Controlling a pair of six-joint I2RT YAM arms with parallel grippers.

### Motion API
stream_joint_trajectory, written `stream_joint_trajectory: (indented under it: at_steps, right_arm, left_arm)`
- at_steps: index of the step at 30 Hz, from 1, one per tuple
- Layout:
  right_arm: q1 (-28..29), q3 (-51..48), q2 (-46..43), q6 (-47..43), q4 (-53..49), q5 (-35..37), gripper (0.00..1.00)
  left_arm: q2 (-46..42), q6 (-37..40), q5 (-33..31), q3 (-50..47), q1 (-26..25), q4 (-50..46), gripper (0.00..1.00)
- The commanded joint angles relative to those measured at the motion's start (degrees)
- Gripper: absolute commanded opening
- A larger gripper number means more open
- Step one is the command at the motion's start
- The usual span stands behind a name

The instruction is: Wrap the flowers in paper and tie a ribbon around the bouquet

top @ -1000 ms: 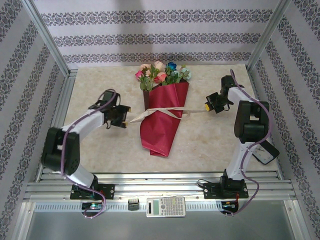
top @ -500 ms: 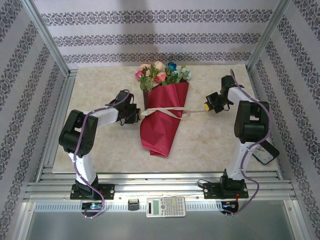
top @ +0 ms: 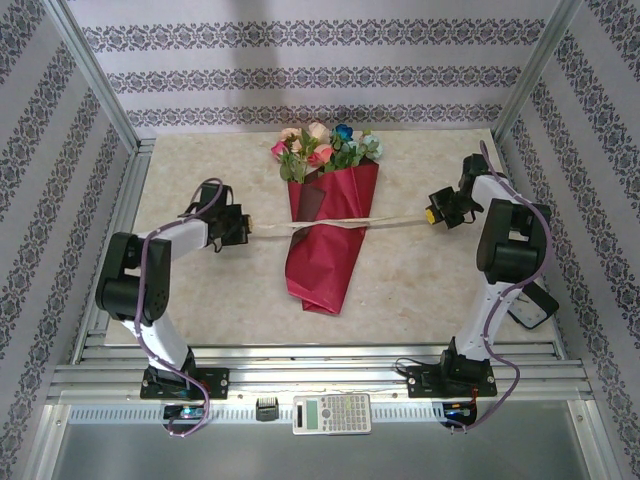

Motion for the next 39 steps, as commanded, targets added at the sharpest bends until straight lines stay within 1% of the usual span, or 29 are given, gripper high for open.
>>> stream_joint_trajectory:
  at_steps: [1, 4, 7, 8, 9, 11, 14, 18, 22, 24, 27, 29, 30, 33, 37, 39]
  right_arm:
    - [-1.2, 1.8, 1.3, -2.0, -2.1, 0.5, 0.0]
    - [-2.1, 2.2, 1.6, -2.3, -2.3, 0.4, 0.0]
    - [-2.1, 2.8, 2.2, -2.9, -2.5, -0.6, 0.0]
    - [-2.0, 2.8, 2.3, -2.9, -2.5, -0.8, 0.0]
    - [-2.0, 2.6, 2.2, -2.9, -2.5, -0.8, 0.0]
    - [-2.0, 2.2, 2.0, -3.0, -2.4, -0.7, 0.0]
    - [-2.0, 2.0, 1.8, -3.4, -2.6, -0.9, 0.0]
    - [-2.1, 1.9, 1.9, -3.6, -2.6, -1.4, 0.0]
    - [-2.1, 1.8, 1.9, -3.8, -2.4, -1.6, 0.0]
    - [-2.1, 1.7, 1.9, -4.0, -2.4, -1.9, 0.0]
    - [-2.1, 1.5, 2.0, -4.1, -2.3, -1.9, 0.0]
    - [-2.1, 1.3, 2.0, -4.0, -2.1, -2.0, 0.0]
    - [-2.1, 1.2, 2.0, -4.0, -2.1, -2.0, 0.0]
    - [-2.1, 1.0, 2.0, -4.0, -2.0, -2.1, 0.0]
    - [-2.2, 0.9, 2.0, -4.2, -2.1, -2.0, 0.0]
    - [-2.2, 0.8, 1.9, -4.1, -2.1, -2.1, 0.0]
  left_arm:
    - [-2.3, 3.3, 1.1, -2.1, 2.5, 0.2, 0.0]
    - [-1.3, 5.6, 2.6, -2.0, 4.1, -0.5, 0.0]
    - [1.5, 7.6, 5.0, -0.6, 4.1, -0.4, 0.0]
    - [2.4, 8.0, 5.5, -0.1, 4.0, -0.6, 0.03]
    - [3.2, 8.2, 5.6, 0.3, 3.7, -0.8, 0.08]
    - [4.2, 8.6, 5.7, 0.8, 3.2, -1.2, 0.16]
    - [5.1, 8.9, 5.6, 1.8, 2.3, -2.7, 0.31]
    - [5.3, 9.4, 6.2, 3.3, 1.1, -6.0, 0.42]
    - [2.6, 8.2, 5.0, 3.8, -1.3, -9.0, 0.52]
    - [1.0, 6.7, 4.4, 4.6, -3.9, -11.1, 0.55]
    - [-1.9, 2.8, 1.4, 4.0, -8.0, -14.1, 0.59]
    - [-2.9, -1.2, -0.2, 2.6, -10.5, -13.0, 0.6]
    - [-2.7, -3.7, -0.4, 1.7, -11.6, -10.5, 0.6]
    - [0.4, -9.0, -1.3, 1.8, -13.7, -4.4, 0.61]
    - [7.3, -9.4, -0.9, 8.4, -14.5, -3.7, 0.6]
    - [10.4, -8.4, -0.5, 11.9, -14.7, -4.8, 0.57]
